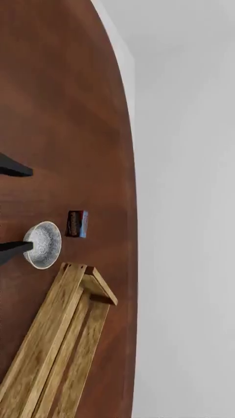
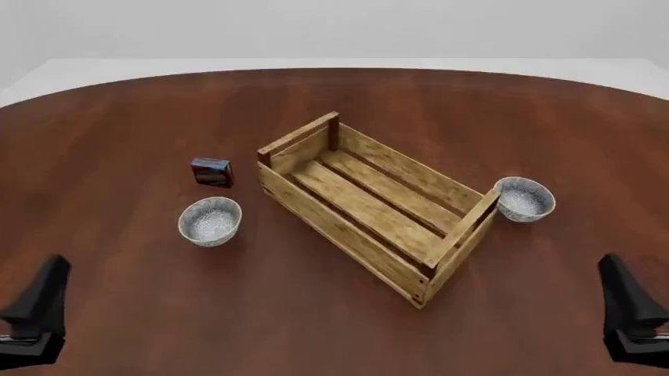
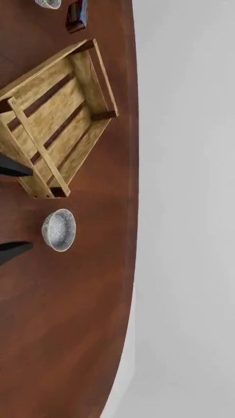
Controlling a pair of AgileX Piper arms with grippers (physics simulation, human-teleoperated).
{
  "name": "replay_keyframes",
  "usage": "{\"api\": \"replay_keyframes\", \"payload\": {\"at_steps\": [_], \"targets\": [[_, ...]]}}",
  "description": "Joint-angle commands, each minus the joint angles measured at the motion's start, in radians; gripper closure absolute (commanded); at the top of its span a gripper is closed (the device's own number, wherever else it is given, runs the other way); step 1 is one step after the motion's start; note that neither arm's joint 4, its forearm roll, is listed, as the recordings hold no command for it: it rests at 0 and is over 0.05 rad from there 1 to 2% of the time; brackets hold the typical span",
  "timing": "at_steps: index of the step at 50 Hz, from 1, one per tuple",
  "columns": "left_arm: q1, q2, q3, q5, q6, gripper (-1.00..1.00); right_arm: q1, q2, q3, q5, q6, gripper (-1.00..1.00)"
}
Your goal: Stack the right bowl on the left bowl and place them in the tray.
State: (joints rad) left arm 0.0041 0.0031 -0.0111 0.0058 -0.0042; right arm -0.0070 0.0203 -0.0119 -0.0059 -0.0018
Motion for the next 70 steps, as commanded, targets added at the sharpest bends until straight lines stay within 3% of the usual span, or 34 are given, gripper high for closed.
{"api": "replay_keyframes", "payload": {"at_steps": [1,3,6,8,9,10,12,13,15,17,20,33,44,56,70], "targets": [[-0.011,0.009,0.006,-0.008,-0.003,-1.00,0.005,0.094,0.006,-0.063,-0.008,-1.00],[-0.018,0.010,0.007,-0.009,0.000,-1.00,-0.014,0.128,0.000,-0.076,0.003,-1.00],[-0.019,0.011,0.008,-0.010,0.003,-1.00,-0.036,0.145,-0.011,-0.078,-0.047,-1.00],[-0.023,0.009,0.007,-0.006,0.000,-1.00,-0.039,0.181,-0.033,-0.079,-0.036,-1.00],[-0.026,0.006,0.006,-0.002,-0.003,-1.00,-0.074,0.301,-0.053,-0.116,0.010,-1.00],[-0.027,0.005,0.006,-0.002,-0.004,-1.00,-0.095,0.374,-0.061,-0.145,0.013,-1.00],[-0.030,0.004,0.007,-0.002,-0.004,-1.00,-0.037,0.419,-0.094,-0.141,-0.016,-1.00],[-0.031,0.006,0.008,-0.003,-0.004,-1.00,-0.034,0.472,-0.111,-0.145,0.010,-1.00],[-0.032,0.008,0.009,-0.004,-0.006,-1.00,-0.009,0.425,-0.141,-0.091,0.029,-1.00],[-0.033,0.006,0.008,-0.003,-0.009,-1.00,-0.058,0.431,-0.180,-0.053,-0.003,-1.00],[-0.037,0.000,0.005,0.003,-0.012,-1.00,-0.054,0.422,-0.244,0.019,0.004,-1.00],[-0.048,-0.002,0.000,0.009,-0.019,-1.00,-0.108,0.685,-0.446,0.120,-0.022,-1.00],[-0.057,-0.002,-0.011,0.017,-0.020,-1.00,-0.100,0.825,-0.618,0.253,0.010,-1.00],[-0.084,-0.001,-0.028,0.030,-0.030,-1.00,-0.108,0.904,-0.735,0.329,0.005,-1.00],[-0.093,-0.001,-0.030,0.037,-0.036,-1.00,-0.104,1.076,-0.818,0.319,0.024,-1.00]]}}
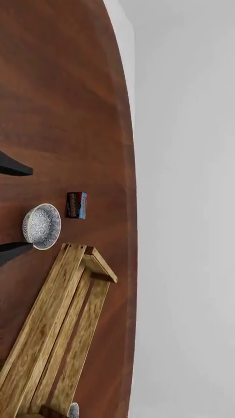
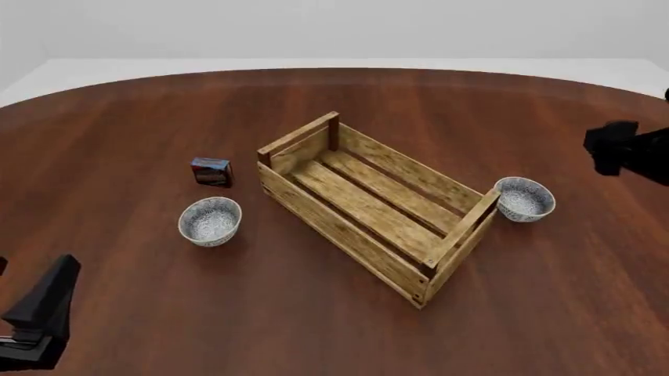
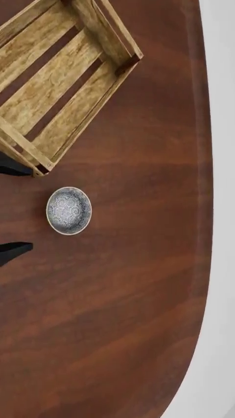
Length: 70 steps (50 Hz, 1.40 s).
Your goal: Stack the right bowl on the left bowl and place them in the tray.
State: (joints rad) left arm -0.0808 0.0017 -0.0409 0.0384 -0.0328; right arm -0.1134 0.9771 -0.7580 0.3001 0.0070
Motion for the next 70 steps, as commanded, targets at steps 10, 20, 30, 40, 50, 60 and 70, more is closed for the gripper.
{"api": "replay_keyframes", "payload": {"at_steps": [10,20,30,40,50,60,70], "targets": [[-0.017,0.000,0.015,-0.002,-0.014,-1.00,-0.004,0.249,-0.104,-0.012,0.022,-1.00],[-0.017,0.003,0.025,-0.010,-0.017,-1.00,-0.025,0.325,-0.160,-0.004,0.015,-1.00],[-0.026,0.002,0.031,-0.011,-0.018,-1.00,-0.050,0.410,-0.222,0.003,0.024,-1.00],[-0.028,0.000,0.031,-0.008,-0.020,-1.00,-0.056,0.522,-0.257,-0.023,0.060,-1.00],[-0.021,0.000,0.030,-0.006,-0.020,-1.00,-0.064,0.593,-0.271,-0.053,0.077,-1.00],[-0.022,0.001,0.035,-0.009,-0.020,-1.00,-0.084,0.651,-0.274,-0.083,0.081,-1.00],[-0.023,0.000,0.034,-0.006,-0.019,-1.00,-0.098,0.726,-0.288,-0.120,0.094,-1.00]]}}
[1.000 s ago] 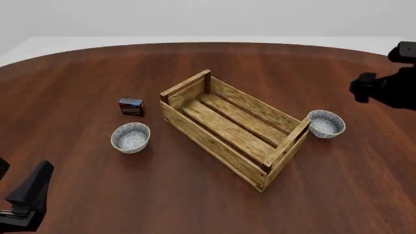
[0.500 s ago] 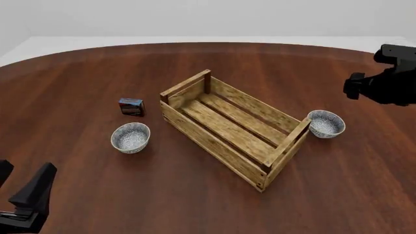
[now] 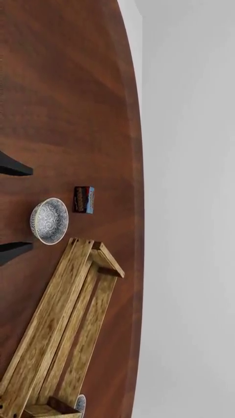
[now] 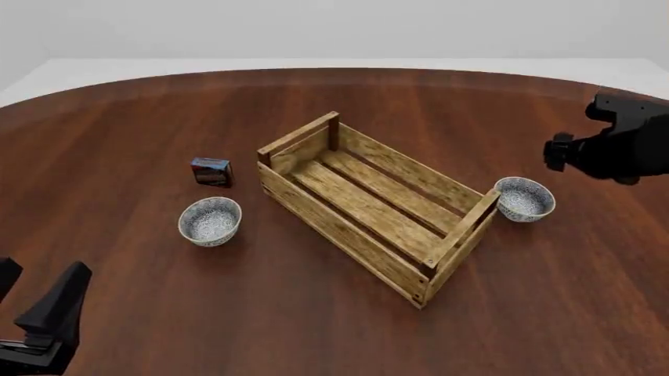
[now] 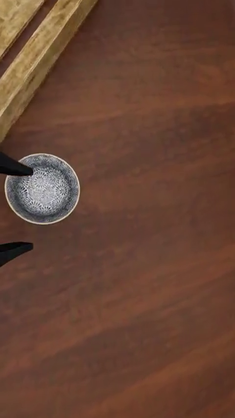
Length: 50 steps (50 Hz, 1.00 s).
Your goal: Stack the right bowl on the left bowl and place them in the tray.
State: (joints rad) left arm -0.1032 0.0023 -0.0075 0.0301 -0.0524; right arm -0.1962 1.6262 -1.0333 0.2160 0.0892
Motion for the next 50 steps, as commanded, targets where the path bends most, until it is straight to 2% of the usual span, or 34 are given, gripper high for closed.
{"api": "replay_keyframes", "payload": {"at_steps": [1,28,50], "targets": [[-0.001,-0.001,0.000,0.003,0.002,-1.00,-0.018,0.086,-0.014,-0.040,0.012,-1.00],[0.009,-0.001,-0.008,0.005,0.003,-1.00,-0.032,0.278,-0.053,-0.122,0.037,-1.00],[0.007,-0.002,-0.016,0.008,0.001,-1.00,-0.008,0.384,-0.019,-0.209,0.061,-1.00]]}}
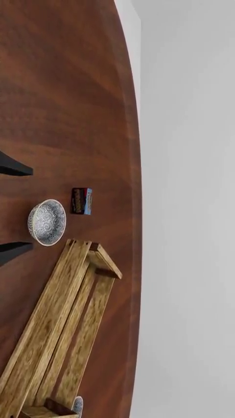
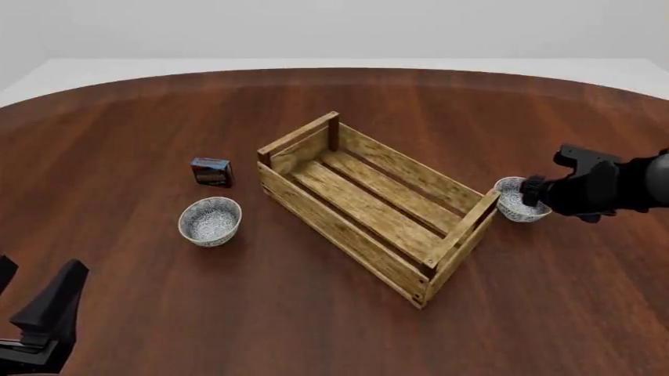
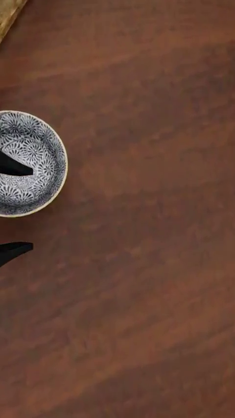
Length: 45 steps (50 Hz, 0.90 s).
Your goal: Stack the right bowl on the left bowl and place them in the tray.
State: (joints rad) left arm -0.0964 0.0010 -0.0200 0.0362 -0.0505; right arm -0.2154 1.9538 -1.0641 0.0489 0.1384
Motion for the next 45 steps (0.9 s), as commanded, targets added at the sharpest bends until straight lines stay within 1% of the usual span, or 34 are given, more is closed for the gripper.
{"api": "replay_keyframes", "payload": {"at_steps": [1,12,13,27,32,34,45], "targets": [[0.000,-0.001,-0.003,0.001,0.000,-1.00,0.012,0.057,0.013,-0.043,0.012,-1.00],[-0.002,-0.001,-0.002,0.000,0.000,-1.00,0.014,0.069,0.029,-0.060,0.013,-1.00],[-0.001,-0.001,-0.003,0.001,0.000,-1.00,0.011,0.068,0.029,-0.059,0.010,1.00],[-0.003,0.001,-0.009,0.005,0.000,-1.00,0.012,-0.003,0.060,-0.054,0.011,1.00],[-0.003,0.001,-0.011,0.006,0.001,-1.00,0.001,-0.070,0.078,-0.047,0.003,1.00],[-0.004,0.001,-0.009,0.005,0.001,-1.00,0.002,-0.101,0.088,-0.047,0.008,1.00],[-0.004,0.000,-0.007,0.004,0.000,-1.00,-0.023,-0.249,0.103,-0.007,-0.019,1.00]]}}
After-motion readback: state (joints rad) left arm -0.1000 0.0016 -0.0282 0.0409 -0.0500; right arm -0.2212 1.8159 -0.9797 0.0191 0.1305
